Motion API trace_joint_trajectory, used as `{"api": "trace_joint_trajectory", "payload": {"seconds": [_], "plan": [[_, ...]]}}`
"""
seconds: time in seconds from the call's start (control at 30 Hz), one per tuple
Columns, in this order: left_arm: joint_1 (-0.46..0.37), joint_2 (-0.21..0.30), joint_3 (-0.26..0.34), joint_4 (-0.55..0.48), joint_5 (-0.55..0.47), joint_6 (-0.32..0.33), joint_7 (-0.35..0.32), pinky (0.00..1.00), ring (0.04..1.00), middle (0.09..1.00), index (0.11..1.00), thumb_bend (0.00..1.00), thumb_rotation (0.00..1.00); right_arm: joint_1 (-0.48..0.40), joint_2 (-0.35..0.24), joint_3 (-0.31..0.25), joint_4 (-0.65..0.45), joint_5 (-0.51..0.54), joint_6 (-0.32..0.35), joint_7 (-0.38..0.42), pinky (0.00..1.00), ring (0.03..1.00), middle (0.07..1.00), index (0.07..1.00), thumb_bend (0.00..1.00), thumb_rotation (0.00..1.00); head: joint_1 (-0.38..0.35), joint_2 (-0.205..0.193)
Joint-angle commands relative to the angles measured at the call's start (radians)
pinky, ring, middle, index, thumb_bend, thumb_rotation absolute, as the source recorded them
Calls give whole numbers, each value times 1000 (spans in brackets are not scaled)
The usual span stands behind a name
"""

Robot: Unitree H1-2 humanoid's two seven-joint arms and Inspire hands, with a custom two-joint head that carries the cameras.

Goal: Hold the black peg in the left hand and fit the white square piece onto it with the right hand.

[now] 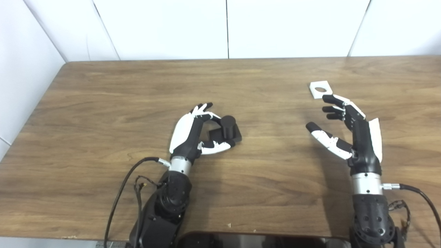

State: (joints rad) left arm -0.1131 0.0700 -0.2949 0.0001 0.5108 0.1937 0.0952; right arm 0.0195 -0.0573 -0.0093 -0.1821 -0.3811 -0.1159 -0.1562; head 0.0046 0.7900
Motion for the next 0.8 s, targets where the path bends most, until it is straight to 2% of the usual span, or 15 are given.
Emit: {"api": "trace_joint_trajectory", "payload": {"seconds": [0.0,0.23,0.53,0.6,0.63,0.67,0.73,0.77], "plan": [[25,-23,-38,-1,-3,4,-44,1000,1000,953,484,519,85,-31,3,0,-36,0,-23,-10,650,694,760,731,600,392,1,1],[48,-34,-73,-6,21,-7,-43,1000,1000,953,484,519,86,-34,-3,-3,-33,5,-25,-9,642,689,758,725,601,388,3,2],[47,-42,-71,-4,25,-8,-41,1000,1000,954,484,519,86,-39,-14,-6,-30,16,-21,-1,643,691,759,730,607,405,28,2],[45,-41,-68,-2,24,-9,-41,1000,1000,956,485,518,87,-42,-15,-7,-33,7,-17,-4,644,695,757,721,593,393,-3,-7],[46,-39,-66,-2,23,-10,-40,1000,1000,956,485,518,87,-44,-16,-8,-34,4,-16,-6,642,696,757,723,593,387,-43,-30],[48,-38,-65,-2,24,-10,-40,1000,1000,956,485,518,87,-44,-16,-9,-34,2,-16,-8,640,696,757,727,597,387,-43,-30],[51,-29,-59,1,19,-18,-38,1000,1000,955,485,519,87,-49,-19,-12,-31,-7,-14,-12,630,697,758,733,598,379,-154,-69],[52,-25,-56,3,17,-22,-38,1000,1000,953,484,519,86,-50,-19,-13,-31,-12,-11,-13,622,697,758,736,598,397,-154,-69]]}}
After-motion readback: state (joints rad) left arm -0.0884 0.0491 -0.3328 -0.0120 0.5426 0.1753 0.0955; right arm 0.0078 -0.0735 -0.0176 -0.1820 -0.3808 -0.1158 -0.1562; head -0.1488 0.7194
